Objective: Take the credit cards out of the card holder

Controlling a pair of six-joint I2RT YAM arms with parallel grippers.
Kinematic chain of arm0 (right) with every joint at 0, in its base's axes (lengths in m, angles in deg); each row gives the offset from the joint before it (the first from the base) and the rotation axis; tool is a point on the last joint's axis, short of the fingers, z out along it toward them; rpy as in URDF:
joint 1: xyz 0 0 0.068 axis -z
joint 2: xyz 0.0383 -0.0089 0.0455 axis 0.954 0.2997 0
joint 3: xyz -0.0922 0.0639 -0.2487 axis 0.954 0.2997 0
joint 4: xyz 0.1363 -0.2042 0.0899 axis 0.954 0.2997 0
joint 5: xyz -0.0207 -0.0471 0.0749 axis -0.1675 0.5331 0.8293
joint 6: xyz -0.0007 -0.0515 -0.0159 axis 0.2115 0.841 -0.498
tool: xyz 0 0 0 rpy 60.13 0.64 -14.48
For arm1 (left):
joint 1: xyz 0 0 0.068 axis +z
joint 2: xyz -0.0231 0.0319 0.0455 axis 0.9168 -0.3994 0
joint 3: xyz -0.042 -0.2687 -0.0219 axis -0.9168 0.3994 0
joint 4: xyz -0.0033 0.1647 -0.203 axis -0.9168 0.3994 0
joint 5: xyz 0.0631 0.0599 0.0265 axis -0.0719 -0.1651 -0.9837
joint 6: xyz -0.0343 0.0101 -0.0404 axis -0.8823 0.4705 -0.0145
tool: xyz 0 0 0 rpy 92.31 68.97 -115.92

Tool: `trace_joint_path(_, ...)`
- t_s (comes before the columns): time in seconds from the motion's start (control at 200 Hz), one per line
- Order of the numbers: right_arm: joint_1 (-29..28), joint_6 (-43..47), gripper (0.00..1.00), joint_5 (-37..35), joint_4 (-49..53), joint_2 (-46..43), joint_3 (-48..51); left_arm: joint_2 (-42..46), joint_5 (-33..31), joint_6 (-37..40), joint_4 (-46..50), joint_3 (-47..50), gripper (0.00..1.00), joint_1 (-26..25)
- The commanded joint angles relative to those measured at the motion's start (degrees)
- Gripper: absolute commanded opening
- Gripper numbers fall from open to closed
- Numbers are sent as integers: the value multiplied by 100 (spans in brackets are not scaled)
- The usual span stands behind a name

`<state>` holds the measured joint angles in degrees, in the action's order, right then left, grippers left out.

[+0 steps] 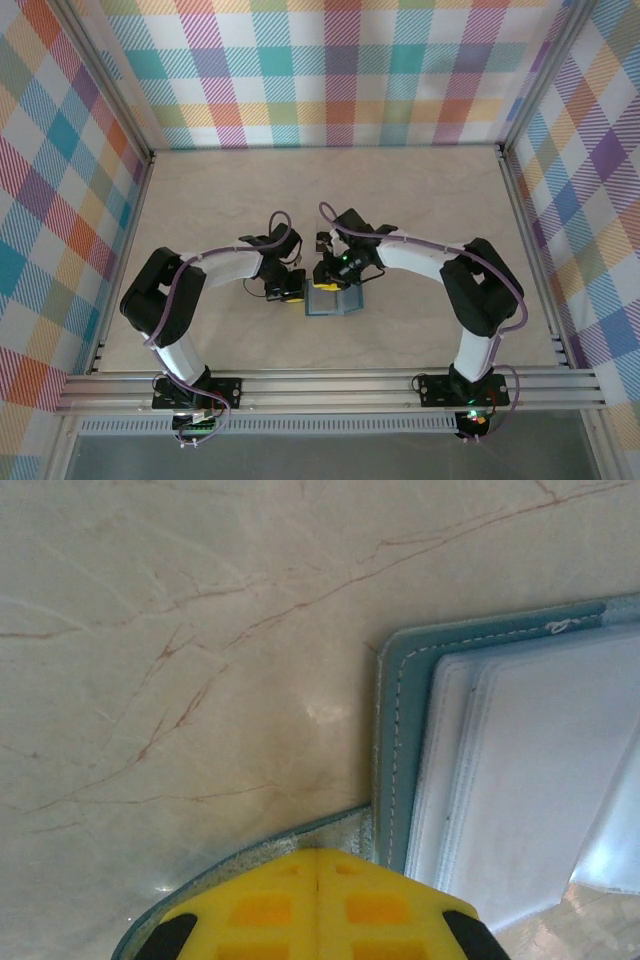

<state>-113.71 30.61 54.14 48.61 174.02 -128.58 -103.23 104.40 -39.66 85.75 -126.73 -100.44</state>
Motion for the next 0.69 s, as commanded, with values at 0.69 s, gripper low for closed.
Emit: trace_joint_path(0.69, -457, -87, 39, -1575, 1668, 507, -399, -49, -172, -61, -19, 392, 0, -28)
